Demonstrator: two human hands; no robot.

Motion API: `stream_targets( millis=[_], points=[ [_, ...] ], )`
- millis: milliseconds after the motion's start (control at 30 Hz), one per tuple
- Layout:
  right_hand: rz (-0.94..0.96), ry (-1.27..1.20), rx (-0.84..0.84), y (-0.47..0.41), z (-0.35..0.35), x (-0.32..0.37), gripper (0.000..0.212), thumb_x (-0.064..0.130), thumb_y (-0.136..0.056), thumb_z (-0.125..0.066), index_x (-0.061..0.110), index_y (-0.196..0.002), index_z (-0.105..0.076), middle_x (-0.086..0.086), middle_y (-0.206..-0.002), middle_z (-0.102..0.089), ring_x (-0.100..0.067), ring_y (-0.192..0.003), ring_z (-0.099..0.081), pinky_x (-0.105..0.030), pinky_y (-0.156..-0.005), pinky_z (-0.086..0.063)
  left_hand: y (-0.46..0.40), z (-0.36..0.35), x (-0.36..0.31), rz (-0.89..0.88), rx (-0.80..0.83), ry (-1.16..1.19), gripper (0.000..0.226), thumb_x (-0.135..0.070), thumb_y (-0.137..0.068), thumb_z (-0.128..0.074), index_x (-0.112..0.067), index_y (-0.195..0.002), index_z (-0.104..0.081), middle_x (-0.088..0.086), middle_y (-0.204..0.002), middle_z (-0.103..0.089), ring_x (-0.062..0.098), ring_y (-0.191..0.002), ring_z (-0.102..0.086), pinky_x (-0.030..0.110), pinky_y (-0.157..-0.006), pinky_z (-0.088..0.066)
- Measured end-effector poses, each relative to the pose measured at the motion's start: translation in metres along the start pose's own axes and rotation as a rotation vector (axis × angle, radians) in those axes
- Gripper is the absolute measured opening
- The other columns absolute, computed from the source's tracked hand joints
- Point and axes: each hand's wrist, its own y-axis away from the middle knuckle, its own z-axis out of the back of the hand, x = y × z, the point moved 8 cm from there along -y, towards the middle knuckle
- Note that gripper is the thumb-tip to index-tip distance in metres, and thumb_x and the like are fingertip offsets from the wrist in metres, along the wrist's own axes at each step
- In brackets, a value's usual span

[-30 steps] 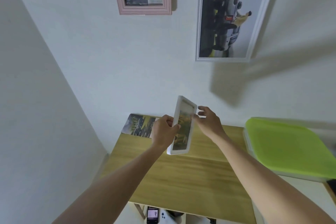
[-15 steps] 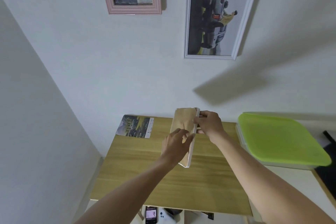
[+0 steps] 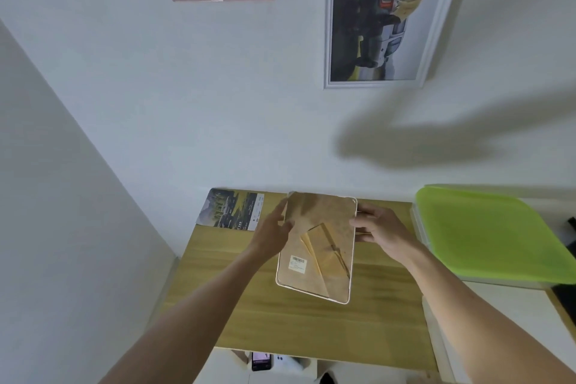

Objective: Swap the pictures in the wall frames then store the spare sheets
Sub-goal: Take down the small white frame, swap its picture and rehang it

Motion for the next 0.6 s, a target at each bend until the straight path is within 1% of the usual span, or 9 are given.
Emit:
stream_targets(
  millis=[67,133,200,267,300,333,400,500,600],
  points=[
    [-0.018,0.009,0.017,-0.007,-0.001,-0.007,0.024,-0.002,-0.085,-0.064,0.01,-0.102,-0.075,-0.015,-0.097,-0.074,-0.03,-0.09,-0.072,-0.044,-0.081,-0.059,-0.002,-0.004,-0.002,-0.024,-0.015,-0.016,0.057,-0.019,-0.101,-0.048,-0.033,-0.152,-0.027,0.004,-0.114,-0.063,0.015,-0.095,-0.055,0.023,-0.077,-0.037],
    [-0.033,0.023,0.024,-0.014,-0.001,-0.012,0.023,-0.004,-0.087,-0.061,0.008,-0.101,-0.074,-0.015,-0.093,-0.074,-0.029,-0.087,-0.072,-0.042,-0.078,-0.059,-0.008,-0.009,0.005,-0.022,-0.042,-0.042,0.059,-0.018,-0.1,-0.049,-0.033,-0.152,-0.027,0.009,-0.101,-0.065,0.023,-0.084,-0.058,0.032,-0.072,-0.042],
    [-0.039,0.068,0.009,-0.02,-0.001,-0.016,0.022,-0.004,-0.089,-0.06,0.007,-0.103,-0.073,-0.018,-0.092,-0.071,-0.029,-0.086,-0.07,-0.036,-0.072,-0.06,-0.016,-0.016,0.014,0.003,-0.042,-0.08,0.062,-0.019,-0.099,-0.05,-0.034,-0.153,-0.025,0.018,-0.097,-0.064,0.031,-0.085,-0.06,0.04,-0.075,-0.047],
    [-0.027,0.133,-0.055,-0.024,0.002,-0.018,0.024,-0.003,-0.091,-0.06,0.011,-0.108,-0.068,-0.009,-0.088,-0.069,-0.024,-0.082,-0.068,-0.026,-0.062,-0.058,-0.021,-0.022,0.021,0.027,-0.034,-0.092,0.063,-0.02,-0.098,-0.051,-0.034,-0.153,-0.025,0.017,-0.094,-0.063,0.03,-0.085,-0.06,0.037,-0.074,-0.048],
    [0.009,0.196,-0.108,-0.027,0.004,-0.018,0.031,-0.001,-0.092,-0.06,0.019,-0.116,-0.064,-0.003,-0.09,-0.069,-0.021,-0.081,-0.068,-0.025,-0.06,-0.056,-0.023,-0.024,0.022,0.037,-0.035,-0.079,0.062,-0.021,-0.097,-0.052,-0.034,-0.152,-0.026,0.016,-0.092,-0.064,0.029,-0.083,-0.06,0.033,-0.07,-0.047],
    [0.059,0.276,-0.168,-0.03,0.006,-0.018,0.041,0.002,-0.093,-0.061,0.029,-0.124,-0.057,0.0,-0.094,-0.069,-0.019,-0.081,-0.069,-0.026,-0.062,-0.055,-0.025,-0.027,0.023,0.053,-0.035,-0.057,0.061,-0.021,-0.096,-0.053,-0.034,-0.151,-0.029,0.016,-0.089,-0.065,0.029,-0.08,-0.061,0.029,-0.066,-0.046],
    [0.147,0.424,-0.266,-0.034,0.008,-0.019,0.051,0.004,-0.093,-0.061,0.035,-0.132,-0.052,0.001,-0.095,-0.069,-0.019,-0.083,-0.07,-0.032,-0.068,-0.058,-0.03,-0.033,0.028,0.108,-0.035,-0.008,0.058,-0.022,-0.095,-0.055,-0.034,-0.147,-0.033,0.014,-0.085,-0.067,0.025,-0.076,-0.063,0.021,-0.058,-0.043],
    [0.209,0.511,-0.289,-0.04,0.006,-0.028,0.05,0.0,-0.094,-0.058,0.031,-0.133,-0.054,-0.005,-0.102,-0.07,-0.023,-0.089,-0.07,-0.041,-0.079,-0.059,-0.037,-0.041,0.031,0.166,-0.038,0.029,0.056,-0.021,-0.091,-0.059,-0.036,-0.139,-0.037,0.012,-0.079,-0.067,0.021,-0.068,-0.062,0.023,-0.055,-0.046],
    [0.217,0.595,-0.258,-0.048,0.007,-0.036,0.051,-0.003,-0.095,-0.055,0.021,-0.14,-0.053,-0.009,-0.12,-0.066,-0.021,-0.107,-0.066,-0.038,-0.096,-0.054,-0.043,-0.046,0.032,0.199,-0.022,0.06,0.055,-0.016,-0.087,-0.061,-0.04,-0.132,-0.039,0.013,-0.079,-0.068,0.023,-0.067,-0.065,0.03,-0.057,-0.053]
  ],
)
